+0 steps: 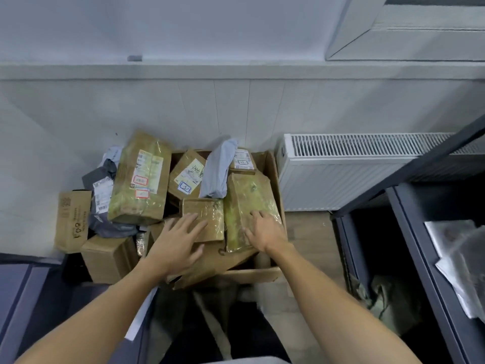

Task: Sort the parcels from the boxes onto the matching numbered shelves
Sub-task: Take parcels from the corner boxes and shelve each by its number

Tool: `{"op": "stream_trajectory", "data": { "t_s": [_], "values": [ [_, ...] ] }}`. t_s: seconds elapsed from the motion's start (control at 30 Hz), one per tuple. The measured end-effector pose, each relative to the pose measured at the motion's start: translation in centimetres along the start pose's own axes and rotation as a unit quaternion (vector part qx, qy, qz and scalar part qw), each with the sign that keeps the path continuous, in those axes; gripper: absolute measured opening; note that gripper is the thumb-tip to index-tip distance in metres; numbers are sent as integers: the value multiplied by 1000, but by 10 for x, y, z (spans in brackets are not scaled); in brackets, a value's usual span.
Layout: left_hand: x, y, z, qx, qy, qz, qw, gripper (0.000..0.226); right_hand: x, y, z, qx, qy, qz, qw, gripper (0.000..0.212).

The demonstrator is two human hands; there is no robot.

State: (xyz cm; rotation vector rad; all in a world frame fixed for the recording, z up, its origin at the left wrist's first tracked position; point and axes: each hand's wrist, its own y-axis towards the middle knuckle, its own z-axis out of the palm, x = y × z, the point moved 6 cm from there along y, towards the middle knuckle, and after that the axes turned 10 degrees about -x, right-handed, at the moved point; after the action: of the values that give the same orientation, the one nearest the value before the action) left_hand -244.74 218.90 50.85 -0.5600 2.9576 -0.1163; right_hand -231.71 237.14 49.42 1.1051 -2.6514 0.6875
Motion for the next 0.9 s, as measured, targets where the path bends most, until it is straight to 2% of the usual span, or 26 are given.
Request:
{"op": "stream_trajectory", "data": {
  "t_s": [0.23, 0.33, 0.53, 0.63, 0.73, 0.83, 0.9],
  "values": [
    [7, 11, 50, 10, -14, -37, 999, 63, -16, 31, 54, 53, -29, 34, 998, 67],
    [8, 11, 66, 12, -14, -44, 999, 63, -15, 38, 69, 30, -46, 49, 997, 67],
    [16, -3, 87, 17, -41, -60, 997, 58, -11, 37, 76, -13, -13, 39, 999, 40],
    [23, -6, 86, 0, -32, -69, 997, 54, -16, 29, 55, -75, 56, 44, 995, 25],
    [29, -5, 78, -15, -7, -72, 997, 48, -34, 21, 34, -142, 174, 62, 972, 17],
    [32, -2, 73, -8, -2, -81, 997, 50, -58, 7, 20, -165, 352, 126, 913, 28],
    [32, -2, 75, 6, -3, -89, 996, 55, -69, 0, 23, -139, 436, 159, 875, 33]
  ]
}}
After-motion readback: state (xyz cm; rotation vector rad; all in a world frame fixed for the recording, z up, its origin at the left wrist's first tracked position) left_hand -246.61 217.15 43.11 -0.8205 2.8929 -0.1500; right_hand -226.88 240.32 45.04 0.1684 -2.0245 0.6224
